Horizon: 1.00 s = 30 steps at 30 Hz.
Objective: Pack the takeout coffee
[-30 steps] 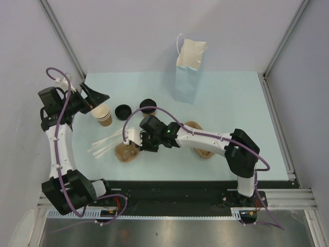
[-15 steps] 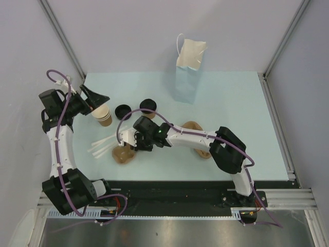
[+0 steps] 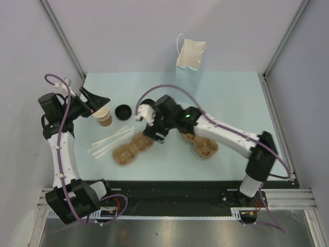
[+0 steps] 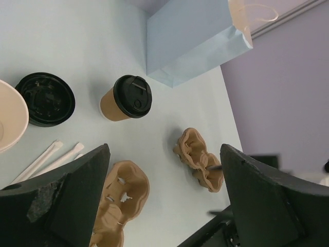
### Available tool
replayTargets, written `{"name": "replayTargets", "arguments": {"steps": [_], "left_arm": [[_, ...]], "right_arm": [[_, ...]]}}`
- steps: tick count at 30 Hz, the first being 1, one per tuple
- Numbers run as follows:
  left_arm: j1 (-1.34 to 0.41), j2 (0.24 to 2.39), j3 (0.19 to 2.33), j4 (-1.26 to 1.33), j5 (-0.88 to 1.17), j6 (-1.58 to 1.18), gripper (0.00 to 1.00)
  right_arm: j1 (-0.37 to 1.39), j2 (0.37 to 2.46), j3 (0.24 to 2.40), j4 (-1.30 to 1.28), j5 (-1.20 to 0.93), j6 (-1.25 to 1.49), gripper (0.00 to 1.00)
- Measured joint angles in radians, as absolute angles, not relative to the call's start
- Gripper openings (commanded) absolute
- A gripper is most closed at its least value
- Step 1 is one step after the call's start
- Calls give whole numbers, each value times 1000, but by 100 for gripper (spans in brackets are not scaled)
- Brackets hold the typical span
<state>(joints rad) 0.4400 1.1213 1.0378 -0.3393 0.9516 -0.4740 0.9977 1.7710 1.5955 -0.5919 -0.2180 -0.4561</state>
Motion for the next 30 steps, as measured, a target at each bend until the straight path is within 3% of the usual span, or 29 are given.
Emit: {"name": "replayTargets", "arguments": {"steps": [4, 9, 17, 30], "left_arm": [[434, 1069, 1024, -338, 930, -474, 93], [408, 1002, 985, -347, 883, -471, 92], [361, 981, 990, -358, 818, -456, 92], [358, 974, 990, -361, 784, -453, 91]], "right_arm": [[754, 1510, 1440, -611, -229, -371, 76], [556, 1357, 1278, -675, -242, -273, 73], [537, 1256, 1041, -727, -286, -161, 67], [668, 1430, 981, -686, -161, -80, 63]]}}
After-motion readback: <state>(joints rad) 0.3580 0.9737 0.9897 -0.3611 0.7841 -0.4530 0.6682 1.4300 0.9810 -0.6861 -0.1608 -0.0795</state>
